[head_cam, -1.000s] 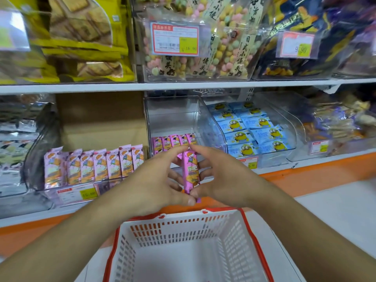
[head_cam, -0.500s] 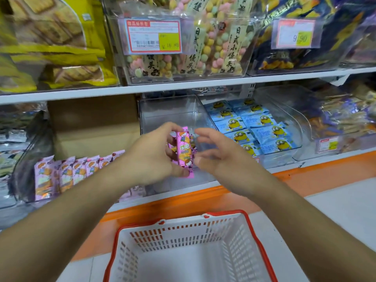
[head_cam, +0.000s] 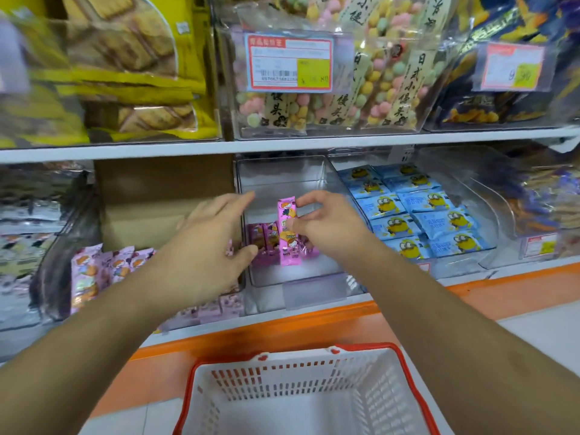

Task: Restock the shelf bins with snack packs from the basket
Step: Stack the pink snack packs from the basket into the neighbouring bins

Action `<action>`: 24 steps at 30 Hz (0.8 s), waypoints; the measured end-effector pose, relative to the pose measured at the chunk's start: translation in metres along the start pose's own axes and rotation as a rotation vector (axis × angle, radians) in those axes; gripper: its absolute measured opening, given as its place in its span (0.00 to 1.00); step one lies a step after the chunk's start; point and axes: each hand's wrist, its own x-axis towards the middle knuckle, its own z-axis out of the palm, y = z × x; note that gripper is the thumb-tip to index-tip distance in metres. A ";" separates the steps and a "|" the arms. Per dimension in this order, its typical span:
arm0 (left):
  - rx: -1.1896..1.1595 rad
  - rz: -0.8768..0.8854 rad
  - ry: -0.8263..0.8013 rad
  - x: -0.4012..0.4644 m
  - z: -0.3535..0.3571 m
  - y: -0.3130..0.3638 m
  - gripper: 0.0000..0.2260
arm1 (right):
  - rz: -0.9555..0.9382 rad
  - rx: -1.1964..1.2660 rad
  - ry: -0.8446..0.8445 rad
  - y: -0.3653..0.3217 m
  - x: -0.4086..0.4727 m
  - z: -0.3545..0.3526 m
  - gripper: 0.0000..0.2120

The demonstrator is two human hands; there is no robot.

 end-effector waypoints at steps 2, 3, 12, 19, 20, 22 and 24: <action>0.101 -0.045 -0.096 -0.001 -0.001 -0.006 0.34 | 0.041 -0.049 0.010 0.005 0.028 0.022 0.12; 0.123 -0.046 -0.117 -0.001 0.000 -0.009 0.33 | 0.053 -0.074 0.003 0.008 0.040 0.033 0.12; 0.129 0.024 -0.078 0.001 0.004 -0.020 0.31 | -0.023 -0.390 -0.048 0.023 0.087 0.083 0.06; 0.093 0.038 -0.046 -0.003 0.006 -0.022 0.31 | -0.016 -0.376 -0.046 0.019 0.076 0.080 0.15; 0.079 0.039 -0.028 -0.005 0.005 -0.020 0.30 | -0.023 -0.373 -0.037 0.016 0.069 0.076 0.17; 0.022 0.038 0.016 -0.010 0.002 -0.015 0.28 | -0.064 -0.338 0.005 0.008 0.050 0.063 0.14; -0.081 0.047 0.069 -0.017 -0.003 -0.007 0.24 | -0.122 -0.263 0.049 0.001 0.022 0.048 0.08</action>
